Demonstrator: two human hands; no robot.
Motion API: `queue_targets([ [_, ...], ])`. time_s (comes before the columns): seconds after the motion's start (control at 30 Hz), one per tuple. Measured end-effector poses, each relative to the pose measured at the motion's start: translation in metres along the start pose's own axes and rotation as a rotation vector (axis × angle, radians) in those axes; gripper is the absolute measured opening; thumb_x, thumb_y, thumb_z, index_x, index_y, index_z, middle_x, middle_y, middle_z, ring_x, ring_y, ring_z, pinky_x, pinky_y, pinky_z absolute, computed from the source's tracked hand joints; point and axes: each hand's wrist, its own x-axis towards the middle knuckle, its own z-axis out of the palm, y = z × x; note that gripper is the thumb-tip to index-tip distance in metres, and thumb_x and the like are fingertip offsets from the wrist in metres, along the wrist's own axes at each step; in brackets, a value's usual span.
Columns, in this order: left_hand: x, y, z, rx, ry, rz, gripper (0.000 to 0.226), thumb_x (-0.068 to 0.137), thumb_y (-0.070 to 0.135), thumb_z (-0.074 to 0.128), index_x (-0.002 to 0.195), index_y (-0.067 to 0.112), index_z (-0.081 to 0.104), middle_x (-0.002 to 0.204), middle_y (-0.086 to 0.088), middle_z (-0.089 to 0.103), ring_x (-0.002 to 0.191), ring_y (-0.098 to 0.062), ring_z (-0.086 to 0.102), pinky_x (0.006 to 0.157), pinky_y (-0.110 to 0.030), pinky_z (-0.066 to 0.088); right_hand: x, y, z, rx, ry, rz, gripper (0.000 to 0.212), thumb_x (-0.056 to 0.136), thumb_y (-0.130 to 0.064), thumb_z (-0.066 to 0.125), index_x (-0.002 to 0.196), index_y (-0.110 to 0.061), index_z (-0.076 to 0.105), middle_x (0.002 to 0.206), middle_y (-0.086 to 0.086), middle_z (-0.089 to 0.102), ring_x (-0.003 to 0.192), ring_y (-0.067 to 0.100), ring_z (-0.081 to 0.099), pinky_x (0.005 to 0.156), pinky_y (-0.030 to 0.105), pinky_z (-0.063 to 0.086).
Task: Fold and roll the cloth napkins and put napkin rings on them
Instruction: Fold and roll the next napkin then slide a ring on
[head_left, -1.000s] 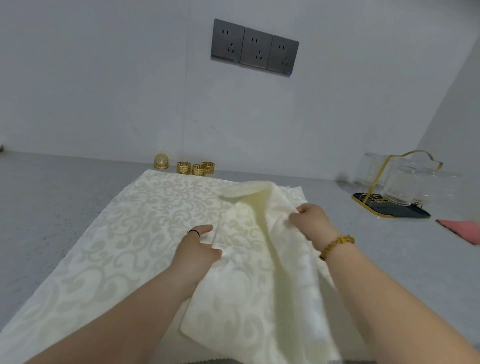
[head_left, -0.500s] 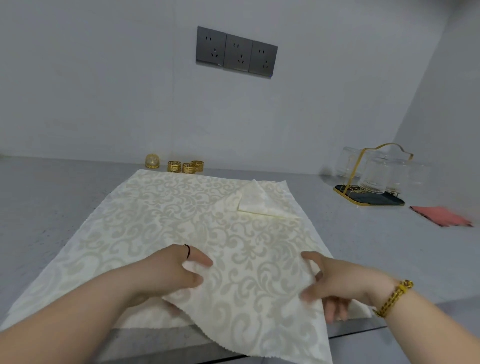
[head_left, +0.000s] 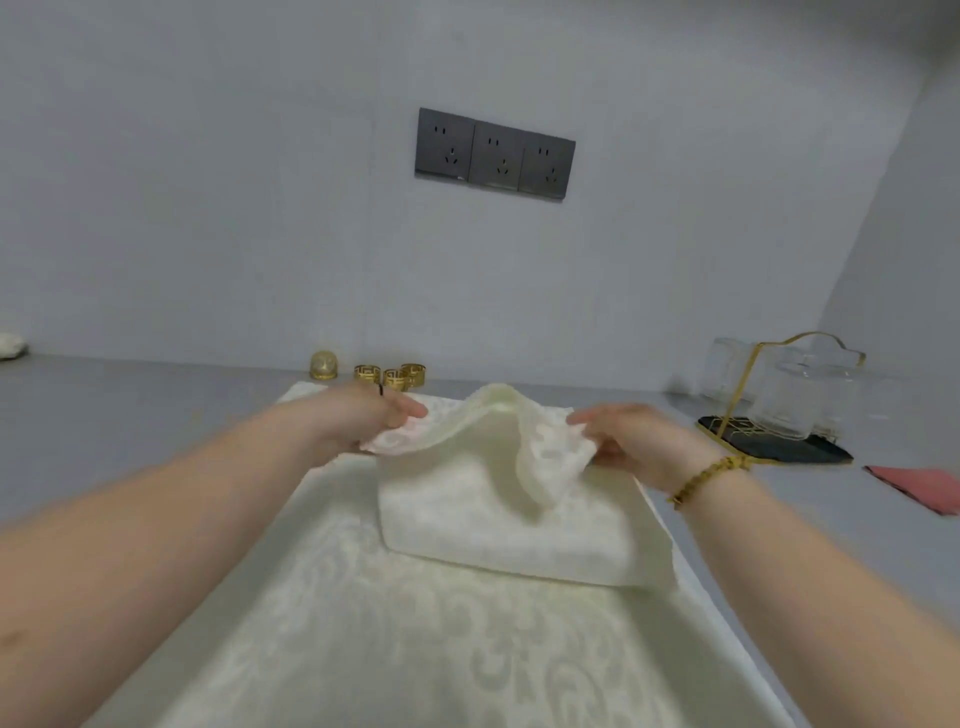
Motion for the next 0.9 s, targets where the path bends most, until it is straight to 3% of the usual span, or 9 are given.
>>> queue_targets([
  [0.13,0.029,0.082,-0.02,-0.229,0.207,0.375,0.03,0.095,0.004,0.04,0.101,0.024,0.061,0.114,-0.001,0.056,0.106,-0.016,0.052,0.083,-0.021,0.043,0.021,-0.084,-0.008,0.137,0.381,-0.514,0.034,0.084,0.002,0.047,0.073,-0.027,0.06,0.085,-0.004,0.058,0.08,0.009,0.051,0.068,0.014,0.041],
  [0.2,0.02,0.115,-0.036,-0.448,0.171,0.516,0.03,0.095,0.003,0.038,0.091,0.024,0.059,0.096,0.004,0.064,0.083,-0.008,0.062,0.068,-0.019,0.05,0.001,-0.124,-0.017,0.273,0.427,-0.748,0.03,0.081,0.001,0.048,0.075,-0.025,0.06,0.083,-0.009,0.059,0.078,0.003,0.052,0.068,0.01,0.041],
  [0.27,0.006,0.123,-0.05,-0.553,0.098,0.574,0.031,0.095,0.001,0.036,0.088,0.021,0.059,0.074,0.012,0.068,0.063,0.0,0.064,0.057,-0.015,0.051,-0.021,-0.138,-0.019,0.374,0.363,-0.82,0.032,0.084,0.006,0.044,0.077,-0.02,0.061,0.077,-0.009,0.06,0.072,0.002,0.054,0.068,0.013,0.043],
  [0.4,-0.016,0.078,-0.064,-0.373,0.032,0.438,0.033,0.095,0.004,0.037,0.086,0.021,0.063,0.082,0.01,0.068,0.072,-0.004,0.063,0.052,-0.012,0.051,-0.051,-0.102,-0.004,0.399,0.143,-0.608,0.038,0.089,0.005,0.034,0.075,-0.013,0.065,0.048,-0.01,0.057,0.048,0.002,0.054,0.049,0.013,0.046],
  [0.53,-0.033,0.01,-0.073,-0.196,-0.041,0.213,0.045,0.093,0.0,0.042,0.066,0.019,0.073,0.071,0.006,0.069,0.059,-0.002,0.065,0.054,-0.011,0.05,-0.076,-0.034,0.018,0.321,-0.08,-0.294,0.033,0.091,0.003,0.035,0.082,-0.008,0.064,0.063,0.001,0.067,0.059,0.012,0.063,0.052,0.019,0.053],
  [0.63,-0.045,-0.033,-0.08,0.067,-0.096,0.077,0.031,0.092,-0.001,0.047,0.079,0.018,0.067,0.091,0.008,0.063,0.082,0.0,0.057,0.08,-0.016,0.041,-0.096,0.014,0.044,0.222,-0.228,-0.1,0.028,0.09,0.004,0.038,0.09,-0.006,0.064,0.073,0.006,0.066,0.061,0.011,0.063,0.053,0.02,0.052],
  [0.73,-0.052,-0.068,-0.078,0.417,-0.146,-0.051,0.026,0.089,0.004,0.053,0.081,0.024,0.068,0.089,0.008,0.062,0.08,-0.004,0.055,0.067,-0.009,0.041,-0.112,0.042,0.066,0.199,-0.343,0.061,0.026,0.09,0.003,0.039,0.098,-0.004,0.062,0.084,0.012,0.064,0.07,0.015,0.063,0.059,0.022,0.055],
  [0.8,-0.062,-0.082,-0.067,0.664,-0.148,-0.097,0.017,0.089,0.012,0.054,0.097,0.019,0.068,0.089,0.009,0.061,0.077,-0.005,0.054,0.058,-0.005,0.039,-0.119,0.052,0.077,0.198,-0.399,0.126,0.025,0.09,0.003,0.039,0.101,-0.003,0.06,0.086,0.013,0.062,0.072,0.016,0.062,0.06,0.024,0.056],
  [0.9,-0.083,-0.089,-0.036,0.781,0.002,0.04,0.029,0.09,0.034,0.054,0.116,0.023,0.056,0.123,0.009,0.051,0.113,-0.009,0.05,0.088,-0.013,0.037,-0.122,0.056,0.087,0.151,-0.401,0.137,0.025,0.09,0.002,0.038,0.108,-0.006,0.055,0.094,0.014,0.06,0.077,0.016,0.059,0.059,0.021,0.054],
])
